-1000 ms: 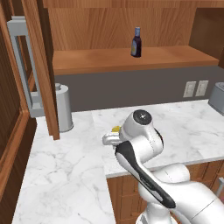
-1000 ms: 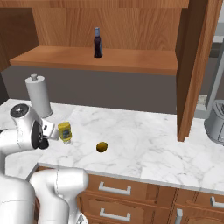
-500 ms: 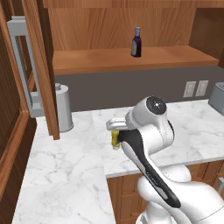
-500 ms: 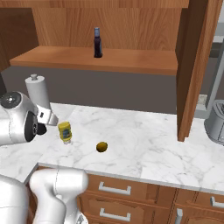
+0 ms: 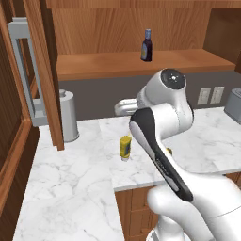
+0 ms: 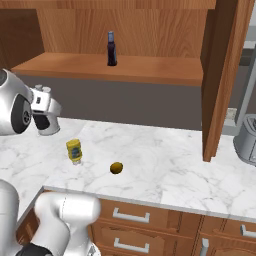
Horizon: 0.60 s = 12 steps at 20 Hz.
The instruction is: There are various items on the counter. Only move the condiments/shakers into the cabinet.
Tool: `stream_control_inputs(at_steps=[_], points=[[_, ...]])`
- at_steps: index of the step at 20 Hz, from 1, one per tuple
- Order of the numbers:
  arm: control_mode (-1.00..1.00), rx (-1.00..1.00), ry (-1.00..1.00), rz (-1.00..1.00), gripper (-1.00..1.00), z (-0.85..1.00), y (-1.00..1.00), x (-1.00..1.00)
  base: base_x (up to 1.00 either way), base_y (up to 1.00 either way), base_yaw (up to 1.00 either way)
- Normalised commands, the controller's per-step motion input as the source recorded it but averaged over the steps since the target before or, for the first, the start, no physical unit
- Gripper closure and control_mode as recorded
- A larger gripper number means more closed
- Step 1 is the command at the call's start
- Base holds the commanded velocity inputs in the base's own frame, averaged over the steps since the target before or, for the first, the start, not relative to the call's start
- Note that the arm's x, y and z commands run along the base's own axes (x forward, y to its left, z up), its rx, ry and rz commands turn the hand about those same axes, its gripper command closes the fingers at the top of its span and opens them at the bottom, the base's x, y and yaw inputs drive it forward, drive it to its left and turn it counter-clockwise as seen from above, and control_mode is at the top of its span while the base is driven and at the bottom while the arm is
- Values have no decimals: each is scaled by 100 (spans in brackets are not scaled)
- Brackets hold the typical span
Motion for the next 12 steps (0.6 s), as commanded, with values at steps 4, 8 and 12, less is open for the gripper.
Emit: stream_control_inputs(at_steps=[4, 8, 12], points=[[-100, 0, -16, 3, 100, 100, -26, 0, 0, 0, 0], [-100, -1, -29, 6, 100, 63, -29, 0, 0, 0, 0], [-100, 0, -26, 0, 100, 51, -12, 0, 0, 0, 0]])
